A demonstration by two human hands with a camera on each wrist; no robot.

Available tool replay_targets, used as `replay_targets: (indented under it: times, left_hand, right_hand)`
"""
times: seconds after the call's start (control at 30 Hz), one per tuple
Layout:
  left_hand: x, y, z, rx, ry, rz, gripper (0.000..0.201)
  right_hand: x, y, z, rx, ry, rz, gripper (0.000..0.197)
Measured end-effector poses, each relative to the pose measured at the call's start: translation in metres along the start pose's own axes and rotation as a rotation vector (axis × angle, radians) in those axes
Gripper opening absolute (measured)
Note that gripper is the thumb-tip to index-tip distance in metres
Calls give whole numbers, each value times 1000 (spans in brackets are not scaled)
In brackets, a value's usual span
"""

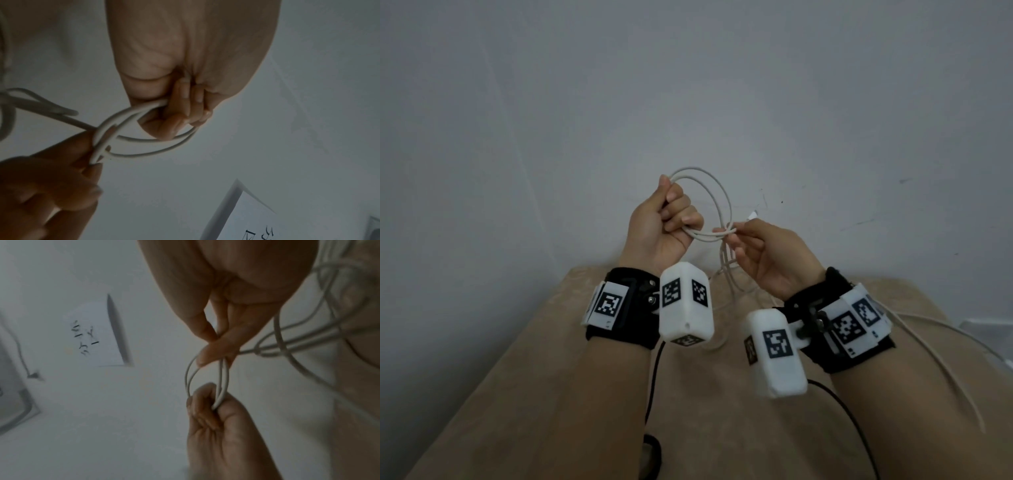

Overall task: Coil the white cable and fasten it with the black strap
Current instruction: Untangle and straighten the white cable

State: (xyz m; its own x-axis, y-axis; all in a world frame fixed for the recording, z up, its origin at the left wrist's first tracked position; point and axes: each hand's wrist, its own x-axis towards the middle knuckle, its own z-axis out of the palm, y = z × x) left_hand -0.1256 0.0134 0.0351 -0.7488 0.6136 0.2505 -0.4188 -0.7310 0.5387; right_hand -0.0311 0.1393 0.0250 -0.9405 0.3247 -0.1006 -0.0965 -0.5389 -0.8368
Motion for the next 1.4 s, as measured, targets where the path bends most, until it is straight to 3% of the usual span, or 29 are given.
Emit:
replay_targets:
  times: [0.1, 0.27, 0.43, 0.57, 0.97, 1.23, 1.4]
  left_hand:
    - [0, -1, -3, -59, 8, 18, 55]
    - [-2, 5, -9, -102, -10, -53, 57]
    - [-5, 13, -7, 51, -1, -98, 55]
    - [-8, 13, -4, 184, -4, -96, 39]
    - [-16, 23, -13, 187, -33, -258, 30]
    - [-10, 11, -7, 417, 25, -165, 41]
    - [-8, 6, -7, 504, 75, -168, 38]
  right_hand:
    - [0, 6, 4, 39, 13, -19, 14]
    - [-1, 6, 6, -162, -109, 4, 17]
    - [-5, 0, 0, -320, -234, 51, 19]
    - [-5, -1, -1, -333, -289, 85, 20]
    - [3, -6, -13, -324, -286, 83, 22]
    - [3, -6, -14, -266, -315, 251, 28]
    - [0, -4, -12, -498, -404, 153, 29]
